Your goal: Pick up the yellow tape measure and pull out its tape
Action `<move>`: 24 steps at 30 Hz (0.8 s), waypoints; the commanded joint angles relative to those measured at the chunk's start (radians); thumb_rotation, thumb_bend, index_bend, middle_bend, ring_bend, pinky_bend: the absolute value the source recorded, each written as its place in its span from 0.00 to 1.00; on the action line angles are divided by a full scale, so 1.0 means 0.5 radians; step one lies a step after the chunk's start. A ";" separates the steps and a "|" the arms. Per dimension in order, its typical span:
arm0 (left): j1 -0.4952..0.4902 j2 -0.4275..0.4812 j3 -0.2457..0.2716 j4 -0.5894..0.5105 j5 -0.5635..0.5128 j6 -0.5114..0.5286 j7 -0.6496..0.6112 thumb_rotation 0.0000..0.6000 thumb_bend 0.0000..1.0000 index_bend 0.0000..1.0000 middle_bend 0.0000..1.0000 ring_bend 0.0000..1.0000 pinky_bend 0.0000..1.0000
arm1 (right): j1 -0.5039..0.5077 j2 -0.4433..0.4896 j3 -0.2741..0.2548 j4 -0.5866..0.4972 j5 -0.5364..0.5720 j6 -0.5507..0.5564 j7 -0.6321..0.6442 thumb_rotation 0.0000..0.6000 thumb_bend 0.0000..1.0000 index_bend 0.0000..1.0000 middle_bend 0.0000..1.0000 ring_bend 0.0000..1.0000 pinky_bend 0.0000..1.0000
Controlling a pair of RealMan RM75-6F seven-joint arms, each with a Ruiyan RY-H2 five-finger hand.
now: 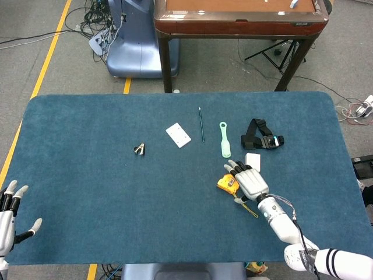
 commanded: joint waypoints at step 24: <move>0.011 -0.012 -0.001 0.019 0.001 -0.007 -0.029 1.00 0.21 0.13 0.00 0.00 0.00 | 0.135 -0.140 0.022 0.232 0.228 0.106 -0.081 1.00 0.00 0.00 0.09 0.07 0.20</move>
